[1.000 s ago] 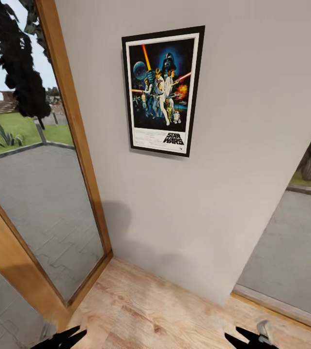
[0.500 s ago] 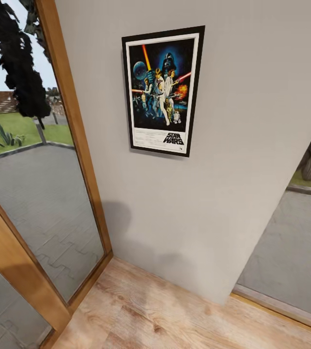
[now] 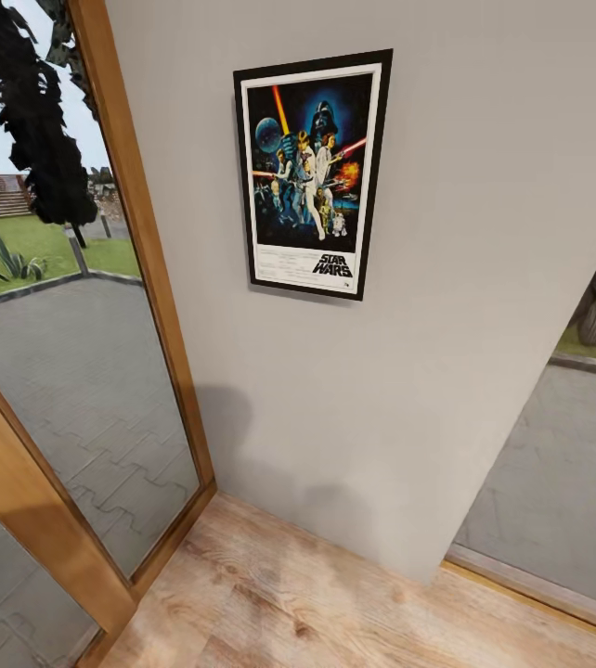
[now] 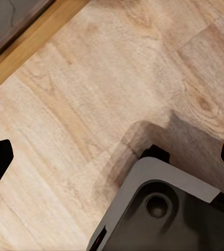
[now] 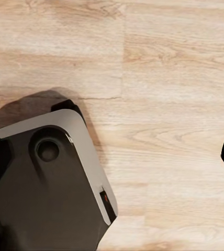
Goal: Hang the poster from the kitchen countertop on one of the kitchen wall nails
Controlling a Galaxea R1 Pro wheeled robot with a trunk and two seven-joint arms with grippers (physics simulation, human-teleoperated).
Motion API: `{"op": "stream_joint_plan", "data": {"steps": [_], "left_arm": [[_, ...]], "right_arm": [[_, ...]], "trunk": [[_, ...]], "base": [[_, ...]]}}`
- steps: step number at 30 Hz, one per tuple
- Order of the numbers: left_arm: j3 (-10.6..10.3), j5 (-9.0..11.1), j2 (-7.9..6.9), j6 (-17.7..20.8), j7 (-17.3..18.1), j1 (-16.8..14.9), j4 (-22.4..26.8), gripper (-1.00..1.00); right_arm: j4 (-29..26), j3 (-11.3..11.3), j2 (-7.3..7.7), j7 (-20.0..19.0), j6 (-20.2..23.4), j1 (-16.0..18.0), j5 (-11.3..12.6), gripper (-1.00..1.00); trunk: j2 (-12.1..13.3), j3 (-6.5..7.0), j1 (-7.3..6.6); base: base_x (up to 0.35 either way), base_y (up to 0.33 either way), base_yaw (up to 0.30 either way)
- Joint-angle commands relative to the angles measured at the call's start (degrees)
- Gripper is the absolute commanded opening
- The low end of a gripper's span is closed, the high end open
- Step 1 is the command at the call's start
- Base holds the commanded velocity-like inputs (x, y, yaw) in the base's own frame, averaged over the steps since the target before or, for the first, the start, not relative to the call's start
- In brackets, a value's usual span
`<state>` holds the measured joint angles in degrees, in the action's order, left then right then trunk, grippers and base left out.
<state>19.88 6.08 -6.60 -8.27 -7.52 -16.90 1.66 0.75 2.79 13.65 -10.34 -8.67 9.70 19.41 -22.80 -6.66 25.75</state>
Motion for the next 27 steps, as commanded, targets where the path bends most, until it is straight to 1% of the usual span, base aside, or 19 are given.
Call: {"op": "stream_joint_plan", "data": {"steps": [1, 20, 27], "left_arm": [[-0.19, 0.6, 0.03, -0.3, -0.03, -0.06, -0.05, 1.0], [-0.19, 0.68, 0.12, -0.34, -0.01, -0.06, -0.07, 1.0], [-0.19, 0.68, 0.46, -0.34, 0.04, -0.06, -0.07, 1.0]], "right_arm": [[0.07, 0.28, -0.17, -0.38, -0.19, 0.06, 0.35, 1.0], [0.04, 0.28, -0.29, -0.38, -0.21, 0.06, 0.36, 1.0], [0.05, 0.28, -0.29, -0.38, -0.21, 0.06, 0.36, 1.0]], "trunk": [[-0.12, -0.12, 0.03], [-0.12, -0.12, 0.03], [-0.12, -0.12, 0.03]], "base": [[0.0, 0.0, 0.0], [0.0, 0.0, 0.0], [0.0, 0.0, 0.0]]}}
